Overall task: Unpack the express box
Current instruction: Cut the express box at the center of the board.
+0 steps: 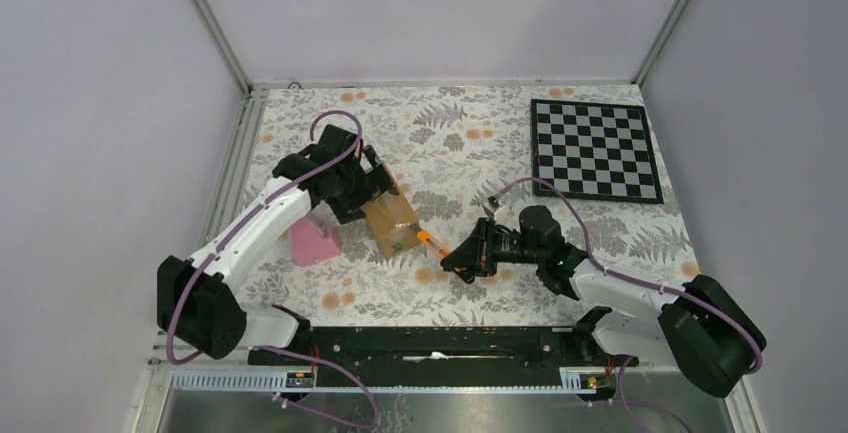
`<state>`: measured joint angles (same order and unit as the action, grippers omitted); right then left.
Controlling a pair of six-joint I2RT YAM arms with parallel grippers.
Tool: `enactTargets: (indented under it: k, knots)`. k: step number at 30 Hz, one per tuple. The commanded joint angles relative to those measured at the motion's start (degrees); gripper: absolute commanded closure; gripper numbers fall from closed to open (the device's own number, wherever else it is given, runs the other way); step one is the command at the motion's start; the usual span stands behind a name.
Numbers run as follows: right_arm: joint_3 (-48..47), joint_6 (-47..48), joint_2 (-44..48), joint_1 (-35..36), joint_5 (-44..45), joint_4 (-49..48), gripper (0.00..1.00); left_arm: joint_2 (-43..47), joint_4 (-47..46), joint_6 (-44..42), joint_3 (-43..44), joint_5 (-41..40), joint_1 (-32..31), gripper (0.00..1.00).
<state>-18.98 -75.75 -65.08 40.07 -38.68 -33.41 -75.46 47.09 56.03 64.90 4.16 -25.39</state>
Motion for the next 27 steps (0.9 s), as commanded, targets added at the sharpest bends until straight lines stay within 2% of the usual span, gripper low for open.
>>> enactTargets:
  k: [1,13,27]
  knots:
    - [-3.21,1.74,-0.49,0.49,-3.07,-1.49,1.0,-2.98,-4.26,-1.67,0.56,-1.89,-1.4,0.01]
    - [-4.26,2.36,-2.04,0.53,-4.29,-1.46,1.0,-10.67,2.59,-6.07,6.31,-10.17,-5.67,0.01]
    - [-3.92,2.1,-3.17,0.46,-3.64,-2.04,1.0,-12.41,11.67,-8.66,13.18,-16.26,-6.57,0.01]
